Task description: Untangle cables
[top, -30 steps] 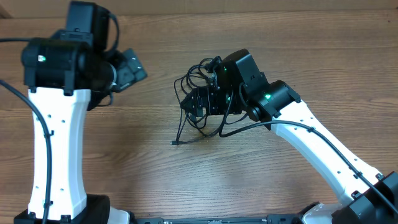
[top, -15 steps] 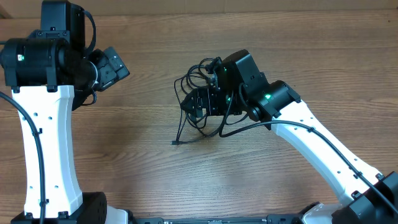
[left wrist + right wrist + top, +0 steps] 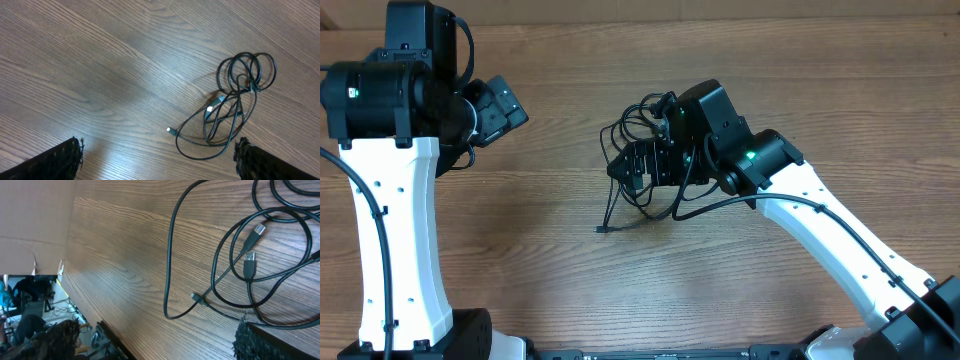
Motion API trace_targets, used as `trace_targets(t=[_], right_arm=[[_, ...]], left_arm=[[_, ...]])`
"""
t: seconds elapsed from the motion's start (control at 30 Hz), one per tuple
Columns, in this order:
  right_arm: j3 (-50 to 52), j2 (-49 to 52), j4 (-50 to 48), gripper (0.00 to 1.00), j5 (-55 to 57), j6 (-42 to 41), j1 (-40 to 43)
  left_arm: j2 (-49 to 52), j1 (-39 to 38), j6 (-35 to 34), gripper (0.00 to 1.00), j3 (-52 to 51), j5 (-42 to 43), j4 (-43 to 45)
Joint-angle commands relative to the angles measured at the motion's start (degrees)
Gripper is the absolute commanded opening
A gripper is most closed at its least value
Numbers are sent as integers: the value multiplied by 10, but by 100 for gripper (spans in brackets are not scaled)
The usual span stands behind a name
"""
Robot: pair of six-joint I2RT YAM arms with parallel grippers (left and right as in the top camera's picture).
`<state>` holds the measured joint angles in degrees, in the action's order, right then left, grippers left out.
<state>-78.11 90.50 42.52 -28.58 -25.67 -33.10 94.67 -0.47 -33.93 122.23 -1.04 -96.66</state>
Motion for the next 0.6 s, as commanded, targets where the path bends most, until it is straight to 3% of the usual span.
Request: trace_targets(t=[0.0,0.57], right_arm=[[-6,0,-4,100,-10,-1,-3],[-6,0,8,100,-10,0,-3]], left_arm=[[4,3,12,100,-3,0,-1],[4,3,12,99,-3,0,-1]])
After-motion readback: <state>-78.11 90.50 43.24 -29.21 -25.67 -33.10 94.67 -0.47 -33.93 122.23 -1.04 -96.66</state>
